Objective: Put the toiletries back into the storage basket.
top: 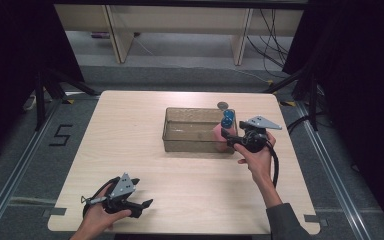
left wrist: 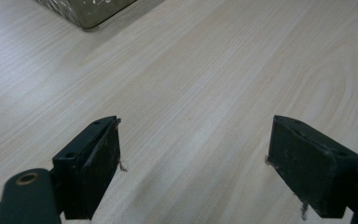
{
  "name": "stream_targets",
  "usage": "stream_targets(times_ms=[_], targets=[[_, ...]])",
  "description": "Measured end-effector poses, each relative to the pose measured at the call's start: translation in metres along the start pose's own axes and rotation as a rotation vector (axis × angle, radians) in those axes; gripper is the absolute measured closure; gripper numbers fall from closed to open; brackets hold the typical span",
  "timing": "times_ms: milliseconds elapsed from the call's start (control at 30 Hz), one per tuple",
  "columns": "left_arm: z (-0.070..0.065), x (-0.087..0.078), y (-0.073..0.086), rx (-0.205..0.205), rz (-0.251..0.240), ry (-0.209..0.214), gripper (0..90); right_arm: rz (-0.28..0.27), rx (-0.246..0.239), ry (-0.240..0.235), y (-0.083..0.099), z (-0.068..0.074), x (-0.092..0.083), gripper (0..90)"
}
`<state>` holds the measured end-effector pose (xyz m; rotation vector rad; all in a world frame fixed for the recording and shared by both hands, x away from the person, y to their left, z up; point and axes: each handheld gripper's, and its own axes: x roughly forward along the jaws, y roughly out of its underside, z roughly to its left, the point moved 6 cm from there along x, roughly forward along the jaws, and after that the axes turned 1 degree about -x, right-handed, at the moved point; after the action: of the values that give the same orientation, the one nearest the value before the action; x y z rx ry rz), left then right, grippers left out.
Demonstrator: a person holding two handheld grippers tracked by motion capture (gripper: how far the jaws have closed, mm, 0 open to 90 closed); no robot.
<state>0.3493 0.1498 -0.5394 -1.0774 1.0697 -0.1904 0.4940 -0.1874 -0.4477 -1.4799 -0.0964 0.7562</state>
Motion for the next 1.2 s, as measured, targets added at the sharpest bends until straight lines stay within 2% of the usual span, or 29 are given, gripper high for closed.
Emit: stream_targets(times_ms=[67, 100, 133, 167, 233, 267, 300, 333, 367, 400, 467, 500, 533, 600, 700, 767, 800, 833, 867, 900, 967, 1000, 1200], targets=[[-0.001, -0.001, 0.0, -0.003, 0.007, 0.015, 16.5, 0.011, -0.018, 0.007, 0.0, -0.001, -0.001, 20.8], [-0.003, 0.001, 0.0, -0.02, -0.013, 0.015, 16.5, 0.012, -0.024, 0.004, 0.001, -0.002, -0.001, 20.8], [-0.001, 0.0, 0.0, -0.005, -0.001, 0.013, 16.5, 0.004, -0.046, 0.013, 0.0, -0.003, -0.002, 20.8], [0.0, -0.001, 0.0, -0.003, 0.008, 0.007, 16.5, 0.003, -0.018, -0.005, 0.0, 0.0, -0.002, 20.8], [0.0, 0.0, 0.0, 0.001, 0.003, 0.005, 16.5, -0.005, -0.043, -0.011, 0.0, -0.001, -0.002, 20.7], [-0.001, -0.001, 0.0, -0.002, 0.005, 0.013, 16.4, -0.004, -0.042, -0.008, 0.001, 0.0, -0.002, 20.7], [-0.003, 0.001, 0.0, -0.02, -0.015, 0.014, 16.4, 0.006, -0.021, 0.008, 0.002, 0.001, -0.004, 20.8], [-0.002, 0.001, 0.0, -0.02, -0.017, 0.007, 16.5, 0.01, -0.035, 0.005, 0.002, 0.001, -0.005, 20.8], [0.0, -0.001, 0.0, -0.006, 0.009, -0.003, 16.5, -0.007, -0.042, -0.006, 0.001, 0.002, -0.004, 20.8], [-0.001, -0.001, 0.0, -0.012, 0.004, -0.001, 16.4, -0.004, -0.05, 0.003, 0.002, 0.001, -0.005, 20.9], [0.0, -0.001, 0.0, -0.002, 0.005, 0.0, 16.4, 0.006, -0.015, -0.001, 0.003, 0.005, -0.006, 20.8], [-0.001, -0.001, 0.0, -0.007, 0.006, 0.003, 16.4, 0.002, -0.054, 0.007, 0.003, 0.002, -0.007, 20.9], [-0.001, -0.001, 0.0, -0.018, 0.005, 0.0, 16.4, 0.0, -0.041, -0.01, 0.003, 0.004, -0.007, 20.9], [-0.001, -0.001, 0.0, -0.017, 0.003, 0.005, 16.4, 0.01, -0.014, -0.007, 0.005, 0.007, -0.008, 20.8], [-0.001, 0.0, 0.0, -0.016, -0.005, 0.008, 16.3, 0.014, -0.041, -0.005, 0.005, 0.006, -0.01, 20.9], [0.0, 0.0, 0.0, -0.021, -0.007, 0.006, 16.3, 0.0, -0.032, -0.008, 0.006, 0.006, -0.009, 20.9], [0.0, 0.0, 0.0, -0.022, -0.012, 0.003, 16.3, 0.012, -0.018, -0.011, 0.007, 0.007, -0.011, 20.9], [-0.001, 0.0, 0.0, -0.016, -0.004, 0.007, 16.3, 0.006, -0.035, -0.012, 0.007, 0.007, -0.01, 20.9], [-0.001, 0.0, 0.0, -0.017, -0.006, 0.008, 16.3, -0.001, -0.028, -0.016, 0.007, 0.008, -0.01, 21.0], [-0.001, 0.0, 0.0, -0.017, -0.006, 0.008, 16.3, 0.013, 0.0, -0.018, 0.009, 0.01, -0.012, 21.0], [0.0, 0.0, 0.0, -0.018, -0.005, -0.004, 16.3, 0.004, -0.029, -0.032, 0.009, 0.009, -0.011, 21.0], [0.001, 0.0, 0.0, -0.009, -0.002, -0.004, 16.3, 0.002, -0.029, -0.03, 0.009, 0.009, -0.011, 21.0], [0.0, 0.0, 0.0, -0.021, -0.005, 0.003, 16.3, 0.009, -0.005, -0.027, 0.011, 0.01, -0.016, 20.9]])
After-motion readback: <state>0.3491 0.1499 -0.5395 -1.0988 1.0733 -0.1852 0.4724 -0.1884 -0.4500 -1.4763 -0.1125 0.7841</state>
